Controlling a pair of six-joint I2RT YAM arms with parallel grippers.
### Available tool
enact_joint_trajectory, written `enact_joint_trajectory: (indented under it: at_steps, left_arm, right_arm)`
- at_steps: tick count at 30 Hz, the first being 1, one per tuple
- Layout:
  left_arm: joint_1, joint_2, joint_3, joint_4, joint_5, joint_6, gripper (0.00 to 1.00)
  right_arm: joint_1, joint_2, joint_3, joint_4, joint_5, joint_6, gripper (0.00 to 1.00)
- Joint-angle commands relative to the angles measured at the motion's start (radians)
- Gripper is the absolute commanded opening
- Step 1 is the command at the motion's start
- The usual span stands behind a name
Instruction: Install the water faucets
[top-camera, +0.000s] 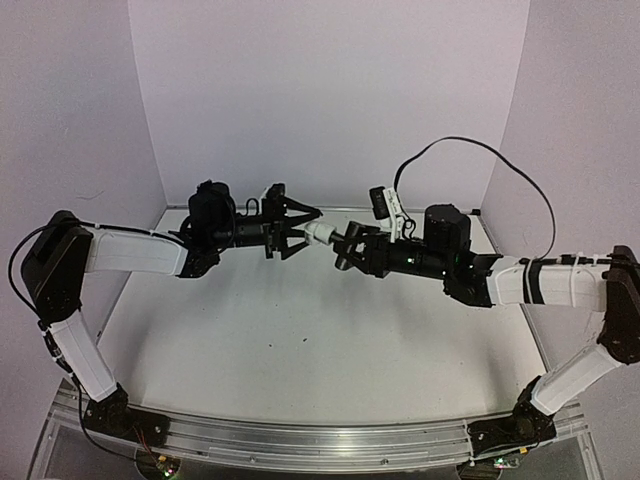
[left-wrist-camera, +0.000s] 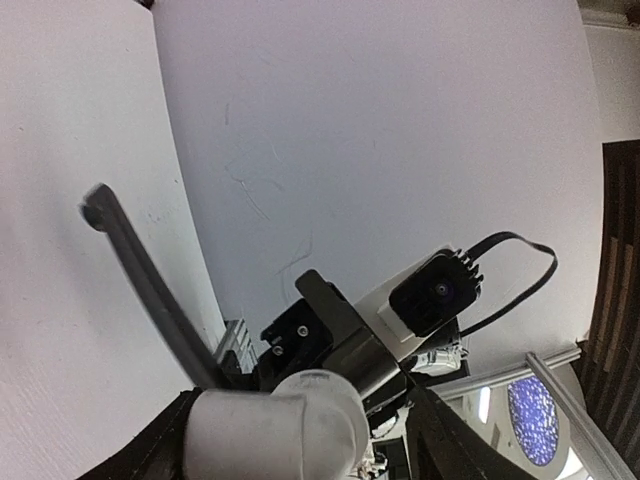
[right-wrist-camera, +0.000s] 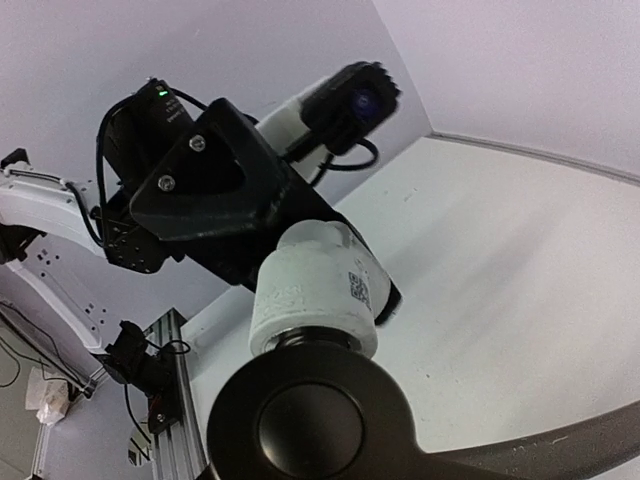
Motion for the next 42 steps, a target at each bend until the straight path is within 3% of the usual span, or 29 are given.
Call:
enact_joint_trajectory:
  at_steps: [1,7,12,14,19,25,35,42]
  left_arm:
    - [0.115,-0.058,-0.116,0.106,-0.021,0.057,0.81]
    - [0.204,-0.138,-0.248,0.085,-0.079,0.077,0.85]
    - [0.209,-0.158,-0.242,0.046,-0.071,0.102,0.85]
    - [0.209,-0.163,-0.238,0.037,-0.068,0.103,0.85]
    - [0.209,-0.169,-0.241,0.027,-0.065,0.105,0.85]
    - [0.208,-0.159,-0.241,0.025,-0.053,0.096,0.86]
    - [0.208,-0.187,-0.271,0.024,-0.054,0.099,0.86]
    - [0.208,-0.21,-0.301,0.023,-0.067,0.106,0.86]
  right_arm:
    - [-0.012,-0.09,0.027,-0.169,0.24,-0.068,0.0]
    - [-0.014,-0.033,-0.014,-0.282,0.507,-0.26,0.0]
    - [-0.036,0.049,-0.004,-0.287,0.614,-0.283,0.0]
    - [-0.075,0.073,0.018,-0.312,0.552,-0.207,0.0]
    - [-0.223,0.193,0.117,-0.367,0.073,-0.01,0.0]
    - [-0.33,0.419,0.3,-0.459,-0.258,0.167,0.0]
    - [-0.441,0.735,0.54,-0.465,-0.45,0.213,0.0]
    - [-0.487,0.845,0.598,-0.47,-0.398,0.22,0.1]
